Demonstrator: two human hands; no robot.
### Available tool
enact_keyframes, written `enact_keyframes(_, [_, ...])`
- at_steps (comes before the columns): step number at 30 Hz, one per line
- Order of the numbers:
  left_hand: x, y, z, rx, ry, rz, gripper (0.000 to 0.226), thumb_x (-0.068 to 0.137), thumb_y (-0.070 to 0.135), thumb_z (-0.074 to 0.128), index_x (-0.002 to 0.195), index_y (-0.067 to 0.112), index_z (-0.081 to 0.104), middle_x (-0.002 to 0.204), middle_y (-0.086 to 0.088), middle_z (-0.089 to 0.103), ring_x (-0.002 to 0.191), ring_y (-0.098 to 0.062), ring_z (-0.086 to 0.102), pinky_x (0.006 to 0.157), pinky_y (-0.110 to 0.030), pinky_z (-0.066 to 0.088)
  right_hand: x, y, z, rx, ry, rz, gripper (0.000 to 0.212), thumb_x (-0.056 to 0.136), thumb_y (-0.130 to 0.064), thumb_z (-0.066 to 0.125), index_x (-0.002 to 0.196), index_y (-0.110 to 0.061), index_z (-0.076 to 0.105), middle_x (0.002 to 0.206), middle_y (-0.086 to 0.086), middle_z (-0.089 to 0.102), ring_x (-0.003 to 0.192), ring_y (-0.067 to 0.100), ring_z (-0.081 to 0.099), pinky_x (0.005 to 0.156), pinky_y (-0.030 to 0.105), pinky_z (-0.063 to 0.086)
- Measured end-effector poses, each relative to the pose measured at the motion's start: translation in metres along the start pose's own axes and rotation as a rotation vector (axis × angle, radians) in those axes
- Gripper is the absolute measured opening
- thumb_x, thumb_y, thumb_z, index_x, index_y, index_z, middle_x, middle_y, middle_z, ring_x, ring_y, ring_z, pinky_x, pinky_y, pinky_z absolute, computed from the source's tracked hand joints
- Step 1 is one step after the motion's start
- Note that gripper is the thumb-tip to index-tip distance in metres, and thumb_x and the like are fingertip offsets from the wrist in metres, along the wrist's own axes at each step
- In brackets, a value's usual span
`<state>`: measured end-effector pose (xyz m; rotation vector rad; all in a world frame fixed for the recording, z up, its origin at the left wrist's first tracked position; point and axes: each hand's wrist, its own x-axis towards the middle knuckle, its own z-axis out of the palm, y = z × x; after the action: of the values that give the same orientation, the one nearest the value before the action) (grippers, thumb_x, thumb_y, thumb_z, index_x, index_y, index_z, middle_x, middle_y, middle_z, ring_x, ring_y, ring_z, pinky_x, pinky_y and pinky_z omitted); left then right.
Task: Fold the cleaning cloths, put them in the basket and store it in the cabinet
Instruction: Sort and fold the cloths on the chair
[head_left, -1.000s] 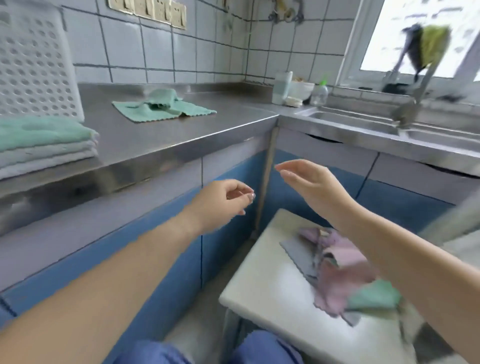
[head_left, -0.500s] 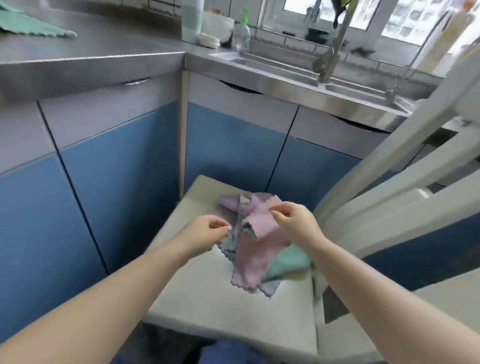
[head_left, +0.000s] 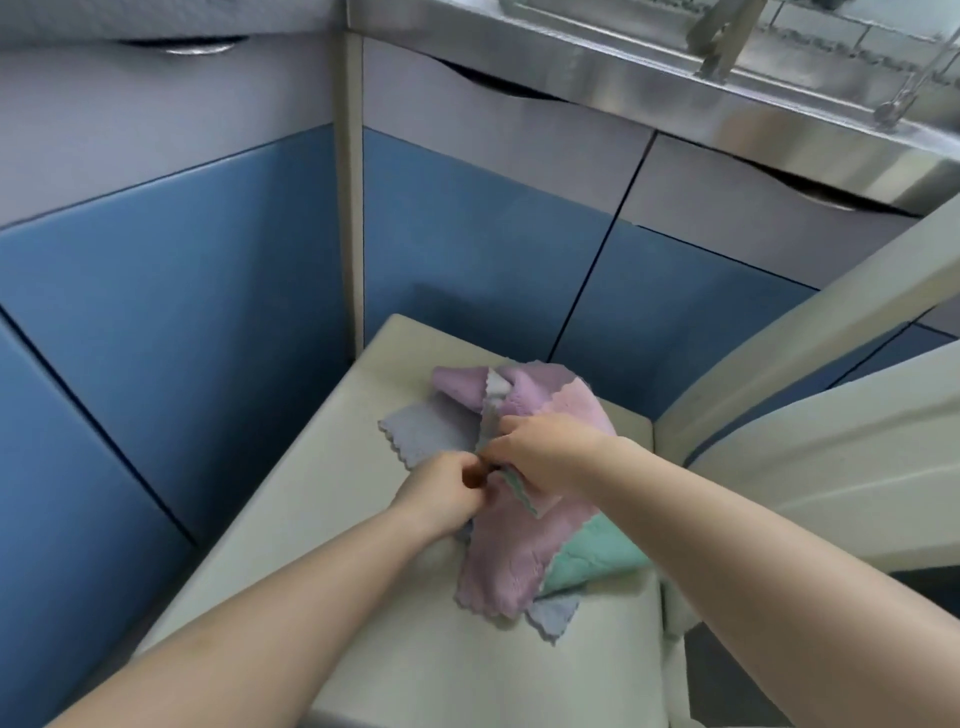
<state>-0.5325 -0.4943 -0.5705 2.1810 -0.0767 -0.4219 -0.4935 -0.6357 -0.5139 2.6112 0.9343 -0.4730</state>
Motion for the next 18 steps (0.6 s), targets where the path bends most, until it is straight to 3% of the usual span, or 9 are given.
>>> enact_keyframes(4, [-0.004, -0.001, 0.005, -0.02, 0.044, 0.024, 0.021, 0.083, 0.027, 0.062, 0.073, 0.01, 0.069, 0.074, -0.011, 0.069, 0.073, -0.03, 0.06, 0.062, -0.031, 0.043, -0.007, -0.001, 0.004, -0.061, 0.045, 0.034, 0.024, 0.09, -0.038, 0.054, 0.113, -0.032, 0.061, 0.091, -0.004, 0.033, 0.077, 0.021, 0.042, 0.062, 0.031, 0.036])
enact_keyframes(7, [-0.012, 0.007, 0.0, 0.003, 0.08, 0.074, 0.018, 0.085, 0.023, 0.059, 0.07, 0.017, 0.068, 0.074, -0.002, 0.068, 0.077, -0.024, 0.062, 0.064, -0.029, 0.044, -0.024, 0.0, -0.006, -0.047, 0.15, 0.083, 0.021, 0.093, -0.031, 0.048, 0.109, -0.028, 0.063, 0.095, -0.002, 0.045, 0.076, 0.023, 0.049, 0.057, 0.031, 0.032])
enact_keyframes(9, [-0.02, 0.014, -0.006, 0.028, 0.096, 0.124, 0.014, 0.087, 0.02, 0.058, 0.078, 0.019, 0.069, 0.08, 0.004, 0.064, 0.084, -0.019, 0.061, 0.069, -0.027, 0.045, -0.042, 0.0, -0.019, -0.069, 0.267, 0.145, 0.017, 0.09, -0.028, 0.053, 0.104, -0.028, 0.064, 0.093, -0.004, 0.052, 0.069, 0.023, 0.046, 0.05, 0.027, 0.026])
enact_keyframes(11, [-0.028, 0.021, -0.014, 0.061, 0.154, 0.187, 0.013, 0.087, 0.019, 0.059, 0.089, 0.017, 0.072, 0.094, 0.002, 0.064, 0.097, -0.018, 0.059, 0.083, -0.029, 0.047, -0.06, 0.001, -0.033, -0.072, 0.429, 0.219, 0.011, 0.08, -0.027, 0.065, 0.09, -0.032, 0.062, 0.084, -0.006, 0.058, 0.06, 0.022, 0.049, 0.048, 0.024, 0.037])
enact_keyframes(14, [-0.044, 0.038, -0.029, 0.077, 0.262, 0.218, 0.015, 0.087, 0.021, 0.06, 0.094, 0.018, 0.072, 0.108, -0.002, 0.062, 0.109, -0.019, 0.053, 0.097, -0.032, 0.042, -0.088, 0.001, -0.051, 0.09, 0.484, 0.308, 0.004, 0.09, -0.029, 0.05, 0.094, -0.027, 0.05, 0.088, -0.003, 0.062, 0.075, 0.026, 0.059, 0.059, 0.028, 0.043])
enact_keyframes(18, [-0.065, 0.059, -0.051, 0.089, 0.322, 0.249, 0.015, 0.089, 0.021, 0.057, 0.098, 0.017, 0.069, 0.109, 0.001, 0.063, 0.107, -0.016, 0.054, 0.091, -0.024, 0.04, -0.119, 0.005, -0.07, 0.137, 0.611, 0.431, 0.012, 0.091, -0.033, 0.049, 0.093, -0.024, 0.056, 0.093, -0.006, 0.064, 0.085, 0.024, 0.059, 0.065, 0.029, 0.042])
